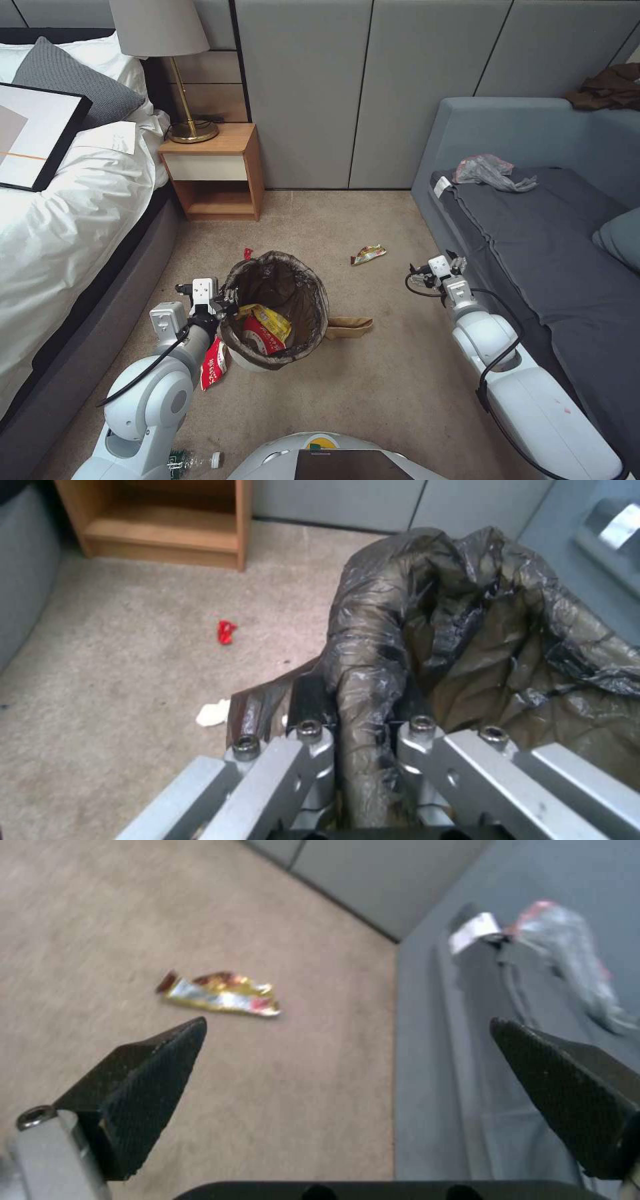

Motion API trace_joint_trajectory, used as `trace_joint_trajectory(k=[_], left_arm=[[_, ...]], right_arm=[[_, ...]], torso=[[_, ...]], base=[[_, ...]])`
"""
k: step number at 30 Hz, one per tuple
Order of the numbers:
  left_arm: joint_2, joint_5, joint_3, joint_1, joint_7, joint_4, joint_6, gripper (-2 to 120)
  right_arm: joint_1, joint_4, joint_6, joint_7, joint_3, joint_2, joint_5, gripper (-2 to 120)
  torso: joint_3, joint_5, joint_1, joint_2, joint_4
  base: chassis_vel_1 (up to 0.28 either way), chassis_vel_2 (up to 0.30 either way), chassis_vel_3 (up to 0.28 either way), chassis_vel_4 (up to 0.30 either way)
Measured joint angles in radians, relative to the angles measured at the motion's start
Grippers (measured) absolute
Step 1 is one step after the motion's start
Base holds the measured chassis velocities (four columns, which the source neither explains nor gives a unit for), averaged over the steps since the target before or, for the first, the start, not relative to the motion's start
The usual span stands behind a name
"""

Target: Pick up the trash bin, then pick up the garbage from the floor and place it into the trash bin.

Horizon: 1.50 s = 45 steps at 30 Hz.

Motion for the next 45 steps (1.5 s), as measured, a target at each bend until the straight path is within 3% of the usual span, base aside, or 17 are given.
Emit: trace_joint_trajectory(k=[9, 13, 26, 33, 45], left_arm=[[0.002, -0.006, 0.009, 0.003, -0.004, -0.006, 0.001, 6], [0.002, -0.005, 0.008, 0.004, -0.003, -0.006, 0.001, 6], [-0.007, -0.004, 0.006, 0.005, -0.004, -0.008, 0.002, 6], [-0.011, 0.002, 0.005, 0.0, 0.0, 0.011, 0.003, 6], [-0.009, 0.011, 0.012, -0.006, 0.008, 0.028, 0.003, 6]], right_arm=[[0.185, -0.074, -0.11, -0.044, -0.178, -0.049, 0.095, 100], [0.221, -0.102, -0.111, -0.061, -0.222, -0.047, 0.105, 100], [0.411, -0.238, -0.102, -0.115, -0.508, -0.048, 0.092, 100], [0.384, -0.259, -0.08, -0.126, -0.605, -0.034, 0.055, 100], [0.344, -0.237, -0.058, -0.131, -0.663, -0.034, 0.019, 100]], torso=[[0.0, -0.0004, 0.0, 0.0, 0.0003], [0.0, -0.0003, 0.0, 0.0, 0.0003], [0.0, -0.0003, 0.0, 0.0, 0.0004], [0.0, -0.0001, 0.0, 0.0, 0.0002], [0.0, -0.0003, 0.0, 0.0, 0.0002]], base=[[0.0, 0.0, 0.0, 0.0], [0.0, 0.0, 0.0, 0.0], [0.0, 0.0, 0.0, 0.0], [0.0, 0.0, 0.0, 0.0], [0.0, 0.0, 0.0, 0.0]])
